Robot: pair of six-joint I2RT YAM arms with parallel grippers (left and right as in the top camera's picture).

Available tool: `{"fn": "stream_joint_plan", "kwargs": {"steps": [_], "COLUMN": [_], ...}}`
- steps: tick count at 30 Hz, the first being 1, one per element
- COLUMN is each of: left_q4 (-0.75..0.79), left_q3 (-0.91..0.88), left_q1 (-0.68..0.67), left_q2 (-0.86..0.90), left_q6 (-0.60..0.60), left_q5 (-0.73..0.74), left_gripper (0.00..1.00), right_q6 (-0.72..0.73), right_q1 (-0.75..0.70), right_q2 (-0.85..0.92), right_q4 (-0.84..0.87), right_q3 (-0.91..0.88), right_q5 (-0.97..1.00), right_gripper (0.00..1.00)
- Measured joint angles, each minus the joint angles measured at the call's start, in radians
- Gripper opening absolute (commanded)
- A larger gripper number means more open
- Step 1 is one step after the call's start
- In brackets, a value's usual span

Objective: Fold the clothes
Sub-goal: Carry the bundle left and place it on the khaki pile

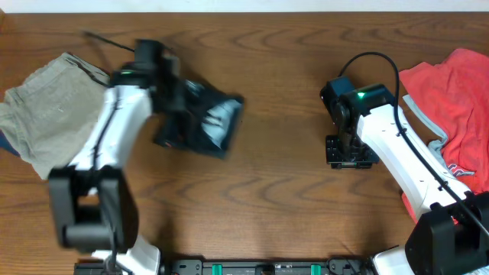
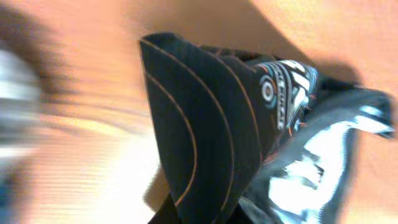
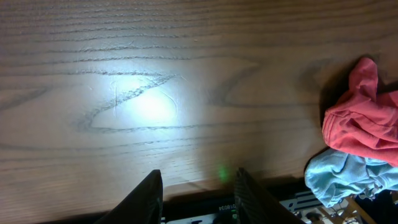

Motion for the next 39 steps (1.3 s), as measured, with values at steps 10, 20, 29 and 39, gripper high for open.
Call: {"fn": "stream_joint_plan", "kwargs": {"steps": [10,20,29,39], "left_q4": [0.181,0.156,0.128,0.124], "left_q3": [0.005,-0.006,-0.026,-0.026], "left_q1": [0.332,0.606,0.655,0.655], "left_q2": [-0.115,-0.113,-0.096,-0.096], "left_q6": [-0.008,-0.167,-0.231,-0.260], "left_q5": [-0.093,-0.099,-0.101,-0.108], "left_gripper": [0.06,0.06,0.97,0.98], "right_q6": [0.000,-0.002,-0.005,-0.007], "right_q1": [0.000,0.000,0.000,0.000], "right_q2": [0.000,0.000,0.000,0.000], "right_q4": [0.001,0.001,-0.002,0.002], "right_q3": [0.000,0.000,0.000,0.000], "right_q5": [0.002,0.006,0.011,0.013], "right_gripper": [0.36,0.36,0.37,0.49]}}
